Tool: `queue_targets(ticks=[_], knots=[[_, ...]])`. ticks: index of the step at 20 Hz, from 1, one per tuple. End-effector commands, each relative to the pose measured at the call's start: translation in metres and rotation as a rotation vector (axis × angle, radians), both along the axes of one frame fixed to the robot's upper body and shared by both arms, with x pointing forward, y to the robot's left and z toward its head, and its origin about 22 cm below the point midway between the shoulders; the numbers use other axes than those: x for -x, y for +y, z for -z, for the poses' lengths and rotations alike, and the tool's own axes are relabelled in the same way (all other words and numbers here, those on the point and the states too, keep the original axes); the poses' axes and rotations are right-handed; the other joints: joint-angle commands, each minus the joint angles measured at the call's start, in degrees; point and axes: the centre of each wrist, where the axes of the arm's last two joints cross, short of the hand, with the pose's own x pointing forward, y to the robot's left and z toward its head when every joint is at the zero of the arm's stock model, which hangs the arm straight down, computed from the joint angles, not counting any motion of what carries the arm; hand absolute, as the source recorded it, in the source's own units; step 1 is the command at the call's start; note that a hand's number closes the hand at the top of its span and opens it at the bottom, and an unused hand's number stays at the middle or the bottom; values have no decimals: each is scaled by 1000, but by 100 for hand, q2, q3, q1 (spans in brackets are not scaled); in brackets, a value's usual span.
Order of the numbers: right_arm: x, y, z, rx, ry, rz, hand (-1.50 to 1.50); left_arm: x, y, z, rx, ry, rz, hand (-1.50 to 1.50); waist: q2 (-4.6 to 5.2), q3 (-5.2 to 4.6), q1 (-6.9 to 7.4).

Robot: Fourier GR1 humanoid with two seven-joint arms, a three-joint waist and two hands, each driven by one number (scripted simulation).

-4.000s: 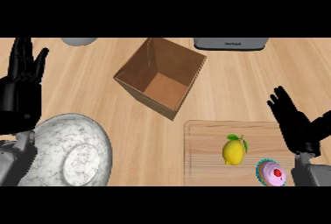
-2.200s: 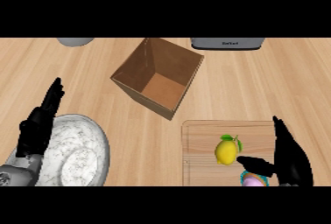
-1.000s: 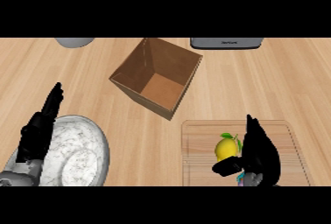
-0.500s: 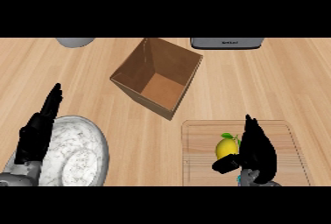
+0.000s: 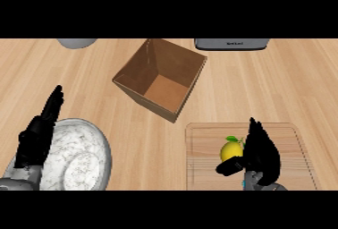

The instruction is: Pick the lemon from the cutting board and place it in the cardboard box

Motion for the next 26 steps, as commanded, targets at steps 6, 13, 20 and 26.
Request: queue_targets(ticks=[6,13,20,26], knots=[[9,3,19,5,145,86,-150,14,2,24,21,89,-10,0,37,-71,-11],[1,1,25,151,40,86,150,16,-14,17,20,88,6,0,31,-70,-12],[-38,-46,-1,271,-76,-363,150,5,-6,18,32,65,15,0,112,-64,148],[-60,-81,-35,301,-169,-869,150,-4,-14,8,29,59,38,0,171,-44,277]])
